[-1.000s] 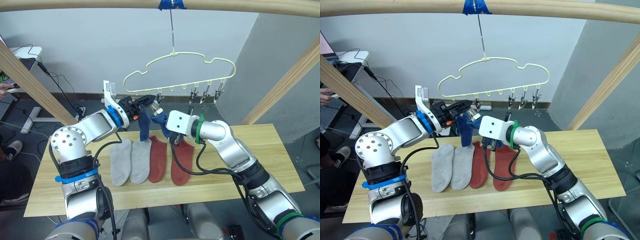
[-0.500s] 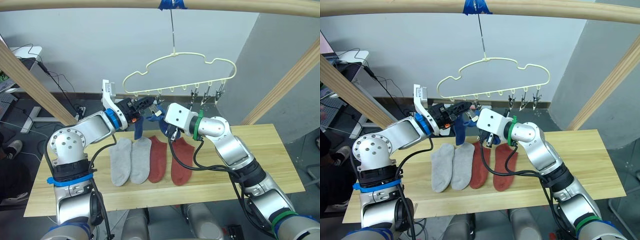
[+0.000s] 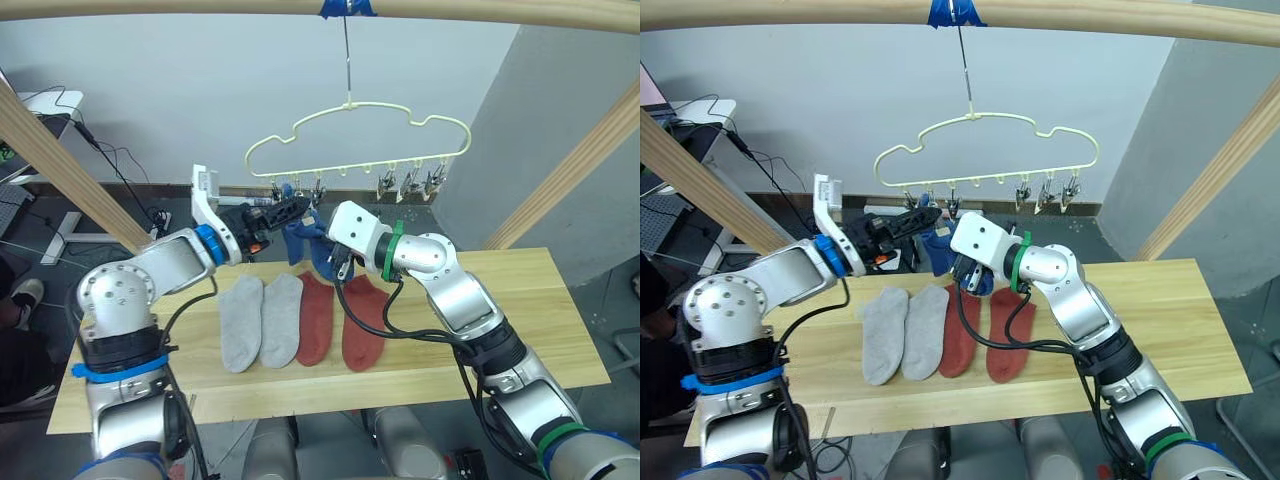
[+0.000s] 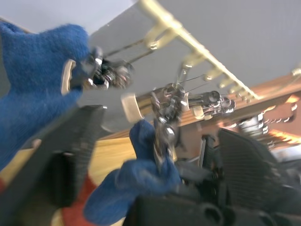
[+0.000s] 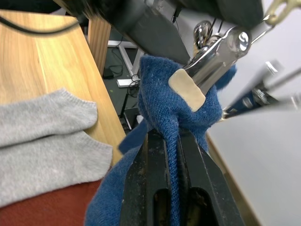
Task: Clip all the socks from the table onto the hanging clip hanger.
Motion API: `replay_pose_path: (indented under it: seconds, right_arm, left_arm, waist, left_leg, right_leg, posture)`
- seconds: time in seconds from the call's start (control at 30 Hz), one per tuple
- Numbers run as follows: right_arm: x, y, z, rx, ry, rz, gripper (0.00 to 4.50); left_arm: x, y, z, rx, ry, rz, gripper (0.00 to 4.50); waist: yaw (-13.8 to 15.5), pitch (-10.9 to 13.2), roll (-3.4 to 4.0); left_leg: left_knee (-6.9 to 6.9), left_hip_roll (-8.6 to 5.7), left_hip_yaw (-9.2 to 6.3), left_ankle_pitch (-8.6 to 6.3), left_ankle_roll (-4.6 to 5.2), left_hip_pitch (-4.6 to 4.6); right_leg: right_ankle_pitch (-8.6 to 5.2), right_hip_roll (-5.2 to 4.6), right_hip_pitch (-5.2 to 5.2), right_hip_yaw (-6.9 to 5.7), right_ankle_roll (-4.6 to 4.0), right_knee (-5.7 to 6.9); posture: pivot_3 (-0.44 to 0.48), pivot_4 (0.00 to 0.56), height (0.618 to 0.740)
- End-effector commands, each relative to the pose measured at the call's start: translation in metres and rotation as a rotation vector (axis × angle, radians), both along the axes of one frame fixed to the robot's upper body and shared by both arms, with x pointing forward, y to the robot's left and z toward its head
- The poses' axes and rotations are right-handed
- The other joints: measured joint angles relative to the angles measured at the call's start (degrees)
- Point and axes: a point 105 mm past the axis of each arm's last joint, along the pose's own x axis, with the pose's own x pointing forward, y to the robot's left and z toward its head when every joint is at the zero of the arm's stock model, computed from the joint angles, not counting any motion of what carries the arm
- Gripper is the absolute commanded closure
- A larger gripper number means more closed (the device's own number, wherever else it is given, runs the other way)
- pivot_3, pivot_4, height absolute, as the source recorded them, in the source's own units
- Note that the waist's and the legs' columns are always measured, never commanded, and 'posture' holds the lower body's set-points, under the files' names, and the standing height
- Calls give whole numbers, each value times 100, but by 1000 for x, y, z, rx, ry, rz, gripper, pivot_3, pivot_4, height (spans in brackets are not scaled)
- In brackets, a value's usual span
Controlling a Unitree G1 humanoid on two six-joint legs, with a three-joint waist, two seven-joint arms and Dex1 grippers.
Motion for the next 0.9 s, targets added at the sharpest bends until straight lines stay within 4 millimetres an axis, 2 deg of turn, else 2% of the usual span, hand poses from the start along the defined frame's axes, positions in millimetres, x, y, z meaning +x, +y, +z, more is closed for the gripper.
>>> replay_pose_path:
  seconds: [0.03,0.13,0.2,0.37,0.47,0.6,0.67,0.73,0.87,0.9]
  right_arm:
    - [-3,2,5,105,71,4,4233]
    - [-4,1,-5,170,190,-5,3369]
    - [-4,-5,-10,166,203,-18,2586]
    - [-10,-26,-20,132,213,-46,828]
    - [-23,-52,-26,134,245,-78,828]
    - [-29,-63,-27,132,254,-97,828]
    - [-36,-82,-22,188,271,-124,828]
    - [-44,-96,-11,327,331,-157,828]
    - [-62,-108,7,424,314,-120,828]
    - [-62,-111,7,429,315,-129,803]
  left_arm:
    - [-18,-3,8,99,-96,-55,19]
    - [-33,-4,-7,239,-147,-85,0]
    - [-34,-3,-14,256,-158,-71,0]
    - [-28,-6,-24,319,-240,-18,0]
    - [-32,-14,-34,388,-320,-28,0]
    - [-33,-16,-38,395,-357,-20,0]
    - [-32,-22,-37,426,-420,9,0]
    - [-29,-30,-33,422,-482,46,0]
    - [-28,-48,-26,404,-605,61,0]
    - [-27,-50,-24,380,-614,72,180]
  waist:
    - [23,0,-1]
    - [26,0,-1]
    - [104,0,0]
    - [284,0,-1]
    - [318,-1,0]
    - [304,0,-1]
    - [297,-2,2]
    - [305,-2,2]
    - [304,-2,1]
    - [298,-2,1]
  left_leg:
    - [0,0,0,0,0,0]
    - [-17,0,4,0,0,0]
    - [-24,0,5,0,-1,0]
    - [-21,0,4,7,-11,-49]
    - [-19,-2,6,7,-12,-68]
    - [-22,-3,7,7,-11,-70]
    - [-21,0,7,7,-10,-69]
    - [-19,0,4,8,-10,-67]
    - [-1,-4,6,7,-9,-70]
    - [2,-4,8,7,-9,-70]
  right_leg:
    - [0,0,0,-1,0,-1]
    - [-1,-1,-8,2,-4,-4]
    - [7,-4,-14,-1,-39,1]
    - [7,-4,-67,-6,-43,2]
    - [7,-7,-81,-5,-44,-2]
    - [7,-10,-83,-6,-45,-2]
    - [7,-6,-85,-6,-44,1]
    - [5,-6,-81,-8,-42,3]
    - [9,-8,-72,-4,-37,2]
    - [11,-8,-71,-3,-33,3]
  posture:
    - [-50,224,740]
    - [-45,225,740]
    - [-45,225,740]
    - [-51,228,740]
    - [-59,229,740]
    - [-63,231,740]
    - [-77,234,740]
    - [-81,234,740]
    - [-99,232,740]
    - [-99,232,740]
